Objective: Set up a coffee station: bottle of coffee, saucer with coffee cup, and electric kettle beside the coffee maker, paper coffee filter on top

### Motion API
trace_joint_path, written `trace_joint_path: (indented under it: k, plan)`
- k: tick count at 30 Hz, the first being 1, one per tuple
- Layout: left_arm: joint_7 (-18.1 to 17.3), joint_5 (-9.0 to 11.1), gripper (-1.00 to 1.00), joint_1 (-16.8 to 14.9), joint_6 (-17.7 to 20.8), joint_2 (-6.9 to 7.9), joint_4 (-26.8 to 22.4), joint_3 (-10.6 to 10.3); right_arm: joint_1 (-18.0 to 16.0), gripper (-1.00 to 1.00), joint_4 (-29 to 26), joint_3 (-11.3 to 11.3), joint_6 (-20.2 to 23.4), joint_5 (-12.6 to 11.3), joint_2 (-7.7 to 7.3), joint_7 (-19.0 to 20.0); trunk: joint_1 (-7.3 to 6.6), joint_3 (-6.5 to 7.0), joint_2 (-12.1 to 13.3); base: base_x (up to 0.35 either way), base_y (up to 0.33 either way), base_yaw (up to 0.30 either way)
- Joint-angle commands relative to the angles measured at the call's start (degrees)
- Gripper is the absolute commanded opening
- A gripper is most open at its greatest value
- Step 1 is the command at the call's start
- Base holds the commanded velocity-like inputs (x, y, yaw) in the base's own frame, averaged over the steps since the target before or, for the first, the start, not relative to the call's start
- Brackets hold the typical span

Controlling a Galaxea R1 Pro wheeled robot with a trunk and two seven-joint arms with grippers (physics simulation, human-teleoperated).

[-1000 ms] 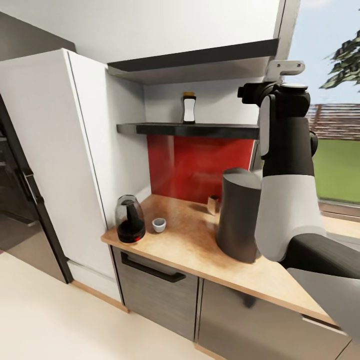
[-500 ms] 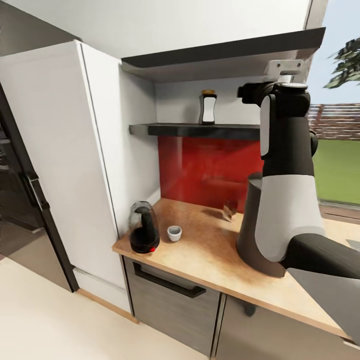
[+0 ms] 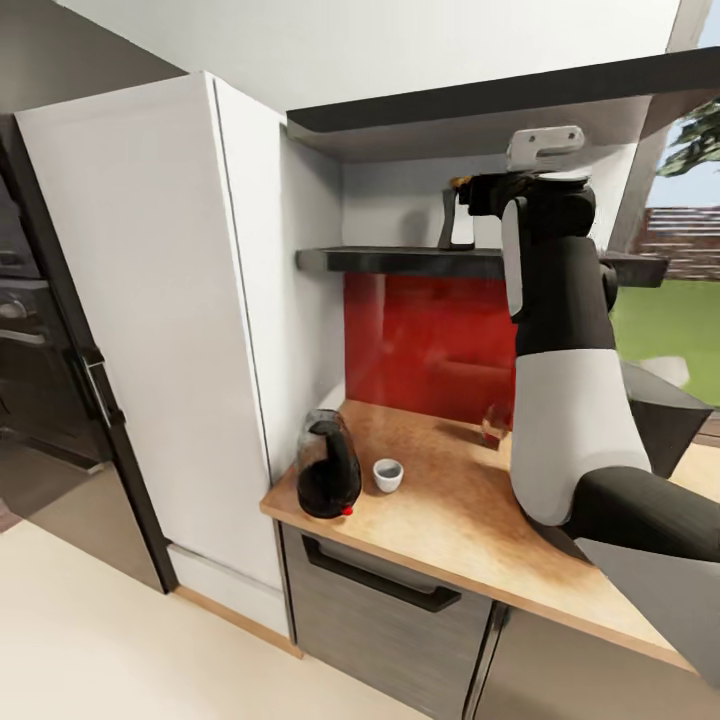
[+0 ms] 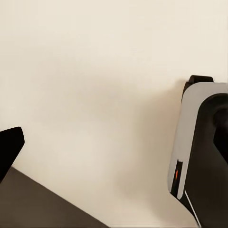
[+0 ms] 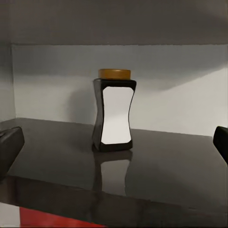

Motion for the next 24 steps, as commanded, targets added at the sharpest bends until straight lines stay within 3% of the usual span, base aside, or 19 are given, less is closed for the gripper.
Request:
trace_joint_path:
  k: [1, 8, 14, 18, 24]
  plan:
    - [0.01, 0.23, 1.00, -0.02, -0.18, -0.01, 0.07, 0.18, -0.03, 1.00, 0.34, 0.05, 0.18, -0.17, 0.05, -0.42, 0.03, -0.02, -0.05, 0.057, 0.145, 0.000]
    - [0.00, 0.23, 1.00, 0.06, -0.18, -0.01, 0.22, 0.18, -0.10, 1.00, 2.02, 0.51, -0.23, -0.45, 0.05, -4.74, 0.03, -0.02, -0.05, 0.016, 0.039, 0.000]
    - [-0.03, 0.17, 1.00, 0.07, -0.18, -0.02, 0.36, 0.11, -0.35, 1.00, 2.93, 0.65, -1.87, -0.48, 0.05, -6.15, 0.03, -0.02, -0.05, 0.001, 0.001, 0.000]
    - [-0.05, 0.14, 1.00, 0.07, -0.18, -0.02, 0.39, 0.09, -1.44, 1.00, 4.20, 0.67, -3.26, -0.54, 0.05, -9.91, 0.03, -0.02, -0.05, 0.000, 0.000, 0.000]
    - [-0.07, 0.08, 1.00, 0.07, -0.18, -0.10, 0.39, 0.09, -3.10, 1.00, 7.50, 0.67, -3.79, -0.54, 0.05, -10.95, 0.03, -0.02, -0.05, 0.000, 0.000, 0.000]
